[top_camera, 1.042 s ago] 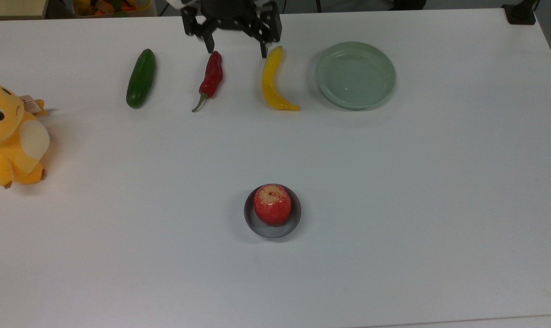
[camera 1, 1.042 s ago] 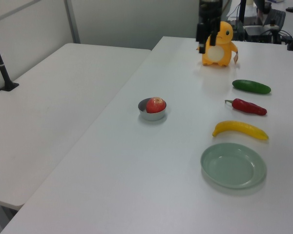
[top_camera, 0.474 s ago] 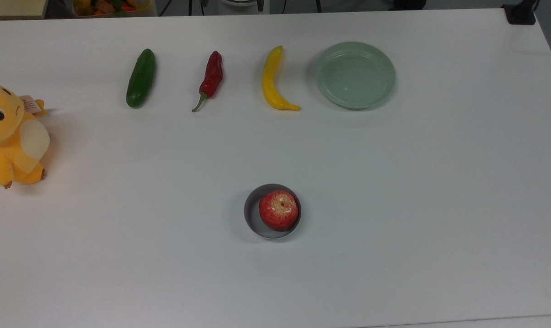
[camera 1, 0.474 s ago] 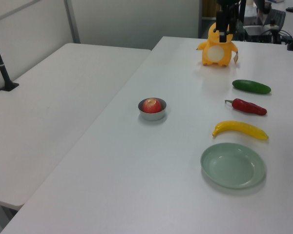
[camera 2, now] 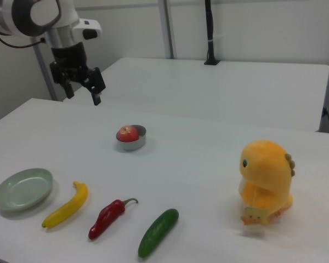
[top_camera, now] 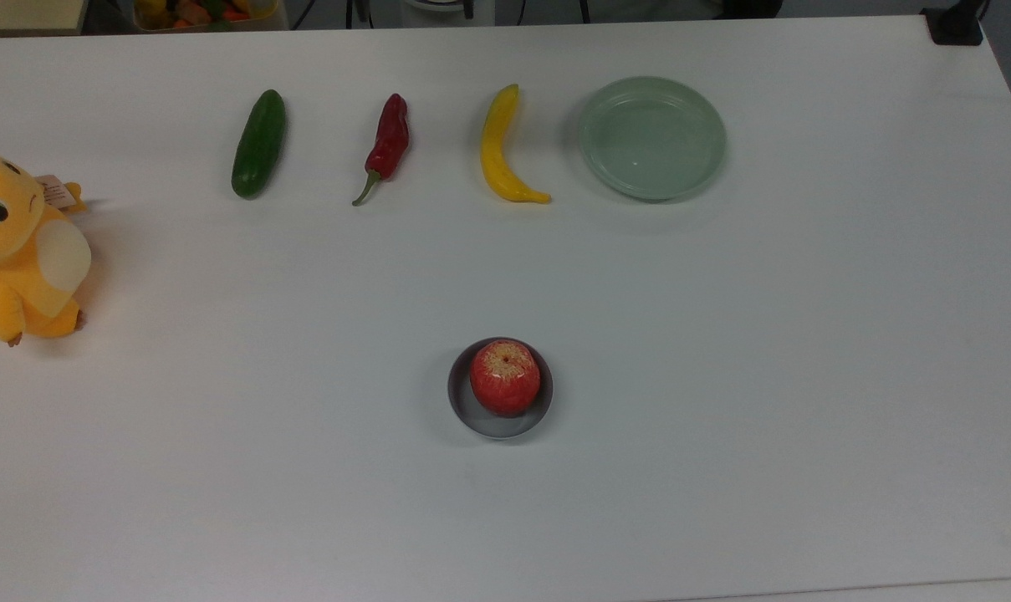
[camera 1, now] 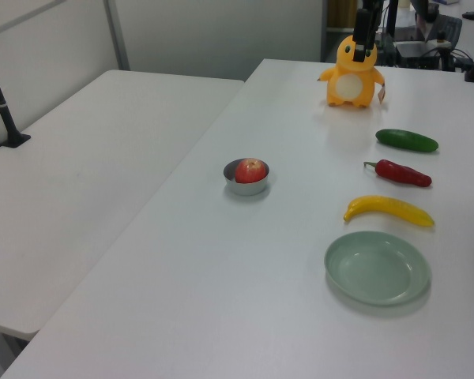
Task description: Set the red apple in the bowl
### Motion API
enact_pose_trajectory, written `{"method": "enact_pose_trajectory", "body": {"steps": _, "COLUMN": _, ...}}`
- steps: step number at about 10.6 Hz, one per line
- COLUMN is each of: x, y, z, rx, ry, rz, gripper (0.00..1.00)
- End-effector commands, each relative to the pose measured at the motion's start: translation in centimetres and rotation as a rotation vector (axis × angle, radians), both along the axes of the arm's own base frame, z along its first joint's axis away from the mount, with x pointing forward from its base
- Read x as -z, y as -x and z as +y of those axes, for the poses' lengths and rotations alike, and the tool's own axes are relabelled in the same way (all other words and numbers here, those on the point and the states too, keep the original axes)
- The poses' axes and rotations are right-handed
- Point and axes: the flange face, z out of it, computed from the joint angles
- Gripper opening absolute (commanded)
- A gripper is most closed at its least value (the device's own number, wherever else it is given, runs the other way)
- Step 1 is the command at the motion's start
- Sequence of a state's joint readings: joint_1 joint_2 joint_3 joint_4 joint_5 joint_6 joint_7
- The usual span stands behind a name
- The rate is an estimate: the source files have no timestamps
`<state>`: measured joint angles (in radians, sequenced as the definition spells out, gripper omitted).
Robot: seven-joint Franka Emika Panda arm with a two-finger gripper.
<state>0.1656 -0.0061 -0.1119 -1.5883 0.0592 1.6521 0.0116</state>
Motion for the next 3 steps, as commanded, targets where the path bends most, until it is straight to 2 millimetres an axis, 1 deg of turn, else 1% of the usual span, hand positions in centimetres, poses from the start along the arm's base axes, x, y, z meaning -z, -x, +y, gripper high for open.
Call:
{"method": "enact_pose_trajectory", "body": {"steps": 1, "x": -0.1, "y": -0.09, "z": -0.9, "rx": -0.01, "ry": -0.035, "rz": -0.025, "gripper": 1.0}}
{"method": "enact_pose_trajectory", "body": {"steps": 3, "x": -0.16, "y": -0.01, "z": -0.9, "rx": -0.01, "ry": -0.035, "rz": -0.023, "gripper": 1.0}}
